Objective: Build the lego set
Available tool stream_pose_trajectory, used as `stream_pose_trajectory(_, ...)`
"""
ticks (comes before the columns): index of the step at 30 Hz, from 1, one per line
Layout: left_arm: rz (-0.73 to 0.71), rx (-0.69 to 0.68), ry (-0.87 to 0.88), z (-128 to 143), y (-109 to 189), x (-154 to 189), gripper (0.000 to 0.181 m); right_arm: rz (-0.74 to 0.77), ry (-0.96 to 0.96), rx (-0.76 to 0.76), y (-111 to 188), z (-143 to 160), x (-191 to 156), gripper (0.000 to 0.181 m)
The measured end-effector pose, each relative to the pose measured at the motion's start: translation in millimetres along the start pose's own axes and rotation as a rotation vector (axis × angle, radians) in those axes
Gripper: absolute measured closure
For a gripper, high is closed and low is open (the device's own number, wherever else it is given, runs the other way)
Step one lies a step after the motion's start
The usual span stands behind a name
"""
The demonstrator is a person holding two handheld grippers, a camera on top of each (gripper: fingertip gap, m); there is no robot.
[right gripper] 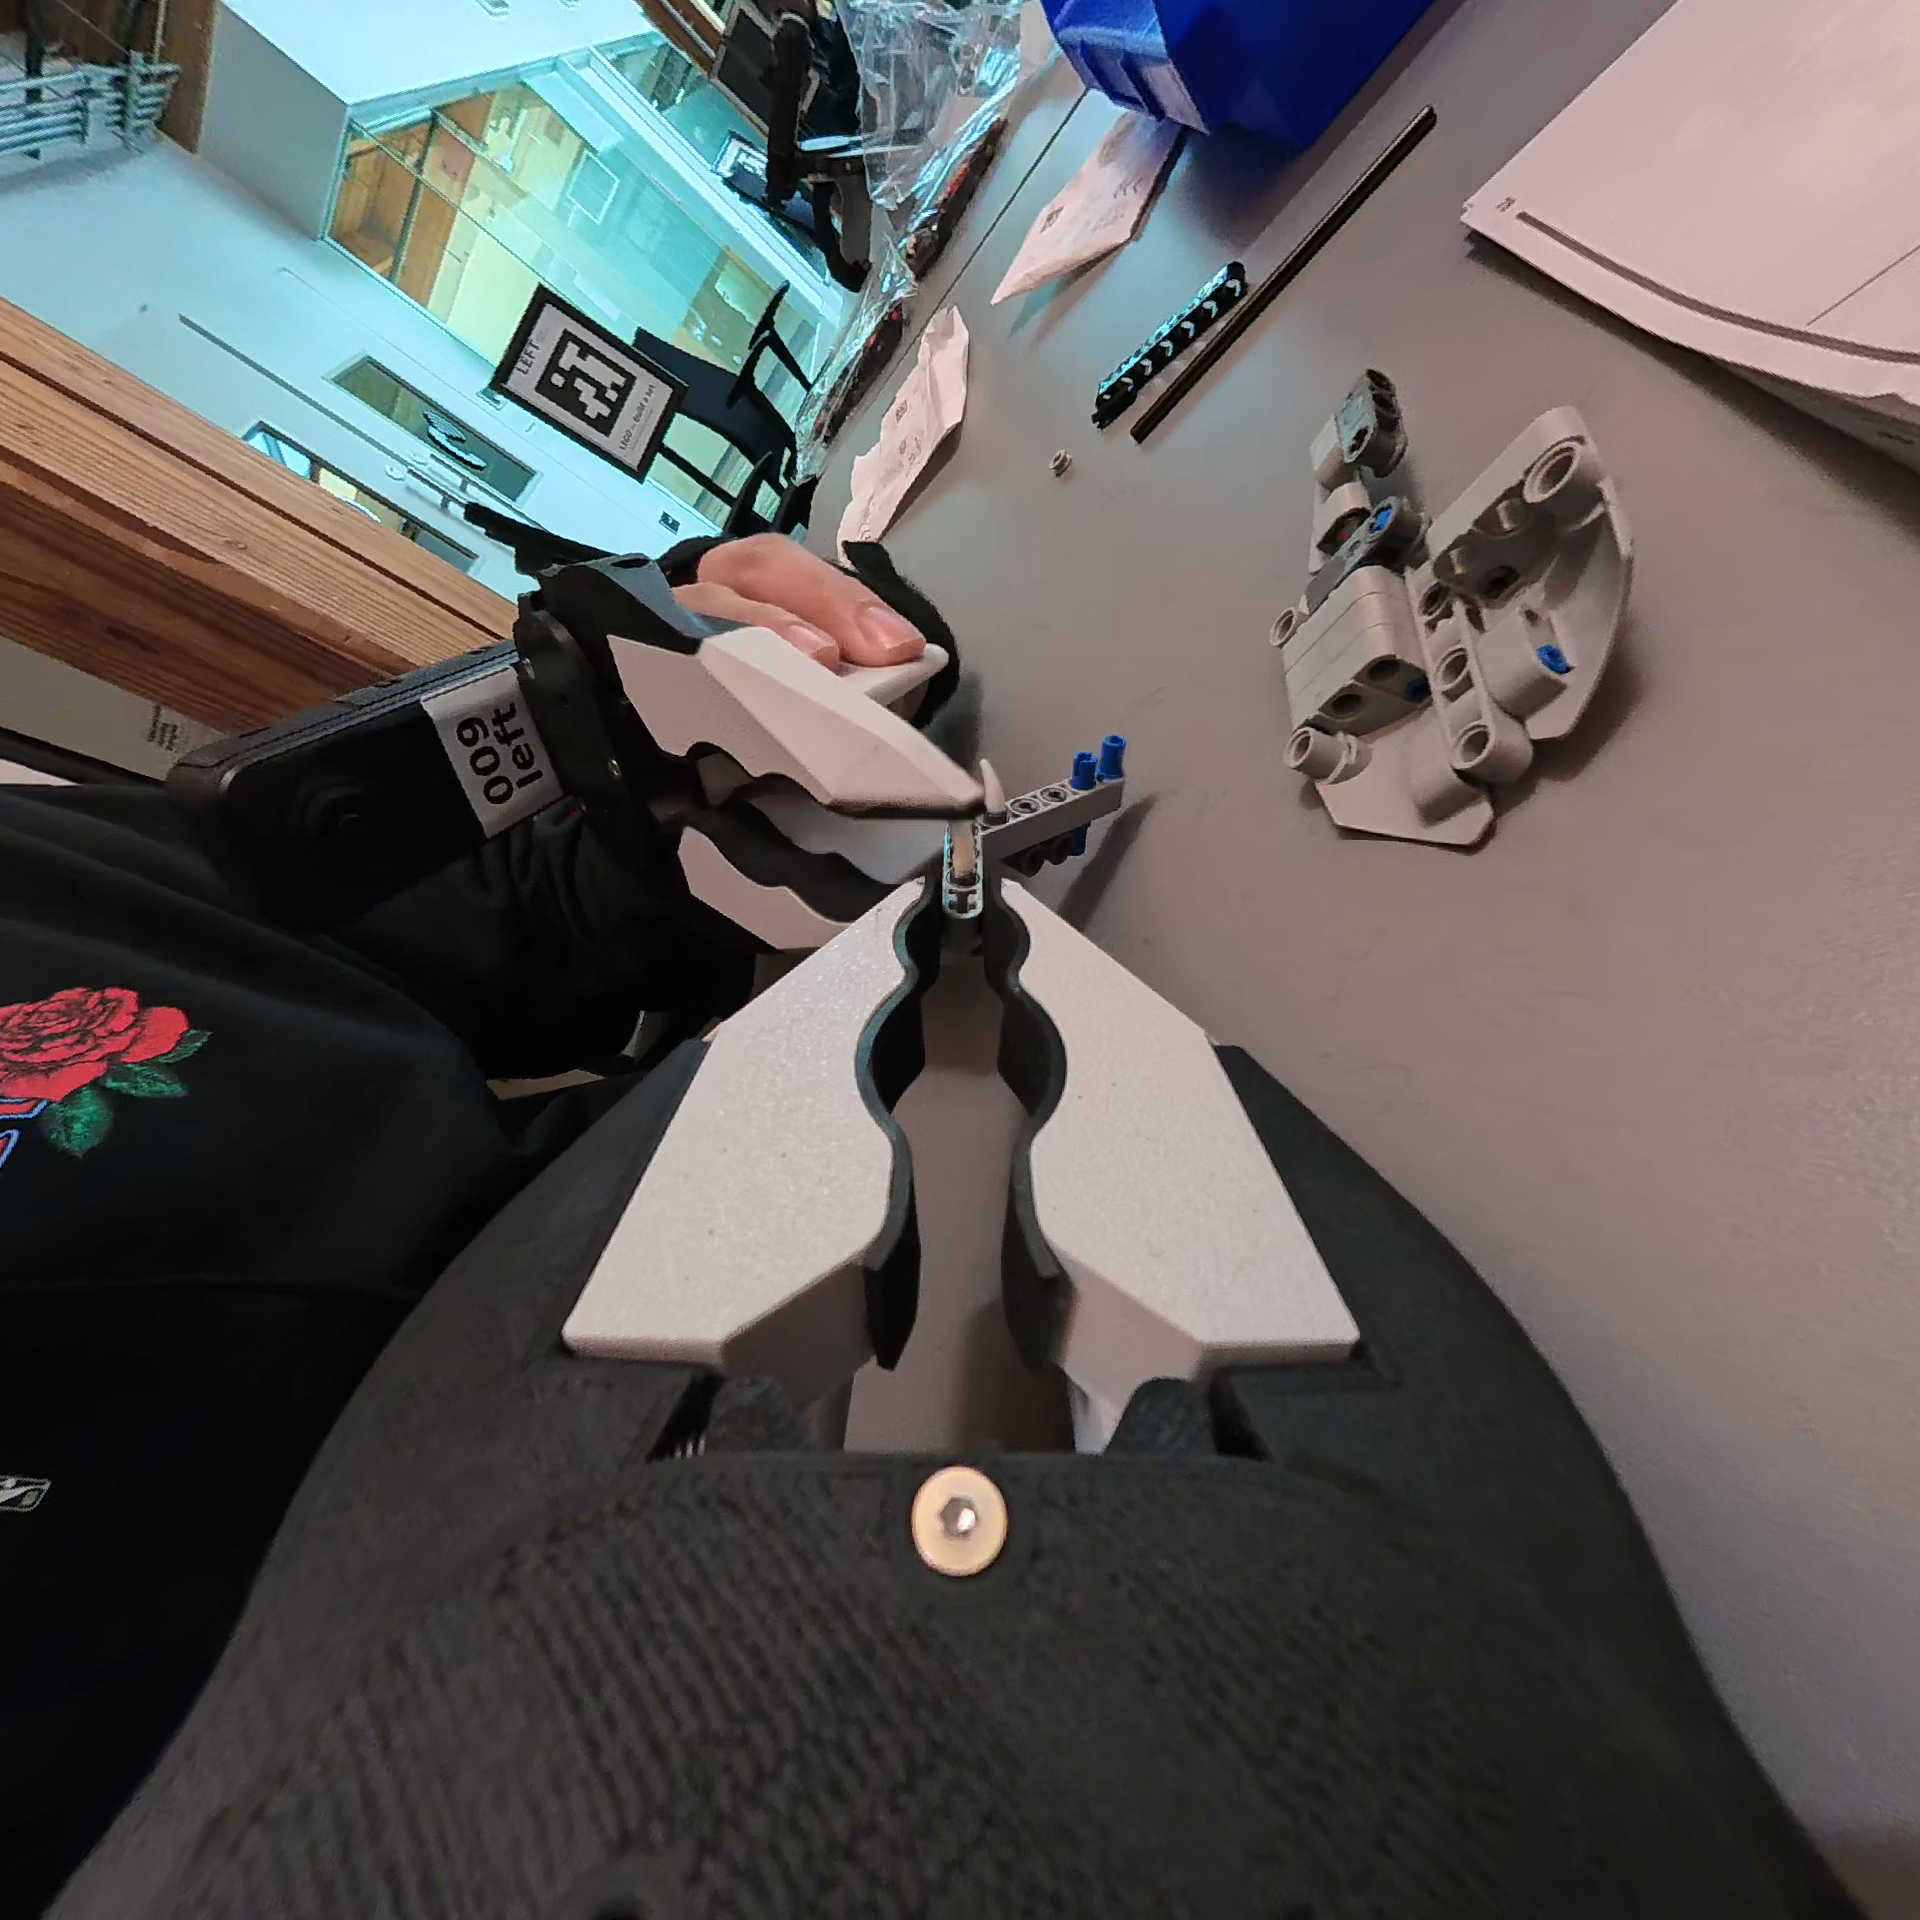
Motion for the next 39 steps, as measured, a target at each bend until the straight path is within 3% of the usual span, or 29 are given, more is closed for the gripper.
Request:
stream_pose_trajectory(19,0.012,-0.082,-0.043,6.1,-5.1,4.6,0.162,0.011,0.013,-0.039,-4.1,4.1,-1.0,0.175)
stream_pose_trajectory(39,-0.016,-0.084,-0.068,6.2,-5.0,4.9,0.163,0.033,0.019,-0.046,-5.1,4.8,0.1,0.175)
Point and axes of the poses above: each gripper's, where its closed fingertips meet, y back along the fingers, z out of its underside, x = y × z across the jaws, the point moved 2 cm from there along y, back along the fingers, and after that the axes turned 13 degrees about -x, right-handed, at the moved point
